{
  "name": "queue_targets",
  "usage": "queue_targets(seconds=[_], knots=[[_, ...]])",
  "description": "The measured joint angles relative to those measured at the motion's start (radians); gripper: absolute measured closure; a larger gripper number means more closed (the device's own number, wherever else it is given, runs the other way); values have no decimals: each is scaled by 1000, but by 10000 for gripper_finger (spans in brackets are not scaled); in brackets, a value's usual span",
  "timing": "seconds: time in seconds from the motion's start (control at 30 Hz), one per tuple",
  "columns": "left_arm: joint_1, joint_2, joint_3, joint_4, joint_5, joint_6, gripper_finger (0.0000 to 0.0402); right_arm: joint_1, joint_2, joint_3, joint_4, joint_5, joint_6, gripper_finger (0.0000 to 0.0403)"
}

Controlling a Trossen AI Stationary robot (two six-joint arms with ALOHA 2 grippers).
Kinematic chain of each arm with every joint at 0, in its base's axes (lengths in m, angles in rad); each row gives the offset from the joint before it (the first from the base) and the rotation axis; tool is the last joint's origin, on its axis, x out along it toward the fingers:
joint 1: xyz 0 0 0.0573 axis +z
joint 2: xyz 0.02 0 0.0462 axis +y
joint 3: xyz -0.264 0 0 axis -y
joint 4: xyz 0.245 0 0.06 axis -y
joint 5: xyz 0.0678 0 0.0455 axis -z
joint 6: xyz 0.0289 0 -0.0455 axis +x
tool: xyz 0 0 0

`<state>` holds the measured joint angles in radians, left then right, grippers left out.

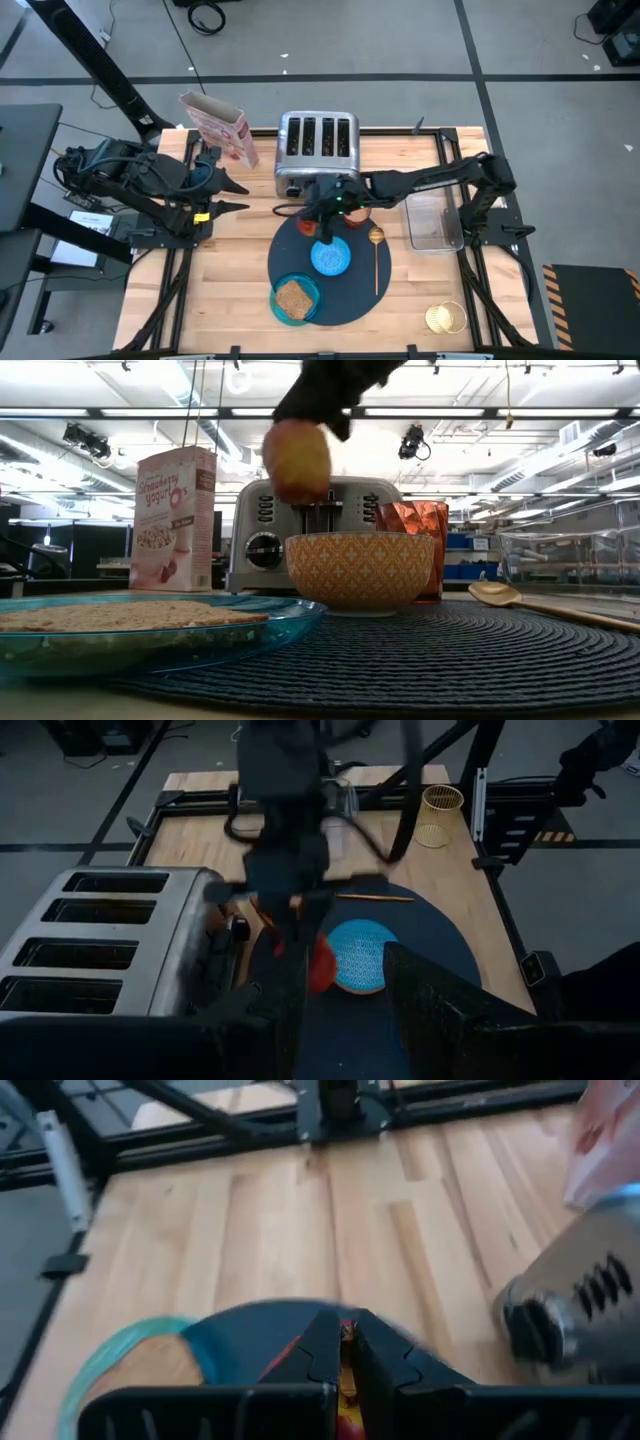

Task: Arrange a breakfast setting
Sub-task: Put the red apple on the blue table mat

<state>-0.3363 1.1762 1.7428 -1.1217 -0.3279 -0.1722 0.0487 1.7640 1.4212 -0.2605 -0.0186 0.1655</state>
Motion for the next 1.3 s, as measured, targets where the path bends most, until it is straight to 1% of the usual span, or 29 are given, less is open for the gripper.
queue_targets(seconds=[0.2, 0.27, 0.43, 0.6, 0.8, 0.97, 1.3], knots=[[0, 0, 0, 0, 0, 0, 260, -34, 101, 0, 112, 2, -11, 386], [0, 0, 0, 0, 0, 1, 260, -45, 136, 0, 150, 18, -5, 386], [0, 0, 0, 3, -9, 0, 260, -58, 220, 0, 209, 12, 23, 386], [0, 0, 0, 6, -16, 0, 260, -59, 274, 1, 255, 3, 27, 386], [0, 0, 0, 6, -16, 1, 260, -57, 292, 1, 270, 21, 50, 386], [0, 1, 0, 7, -18, 1, 260, -56, 311, 1, 284, 10, 68, 384], [0, 1, 0, 4, -19, 3, 260, -56, 311, 0, 290, 34, 61, 372]])
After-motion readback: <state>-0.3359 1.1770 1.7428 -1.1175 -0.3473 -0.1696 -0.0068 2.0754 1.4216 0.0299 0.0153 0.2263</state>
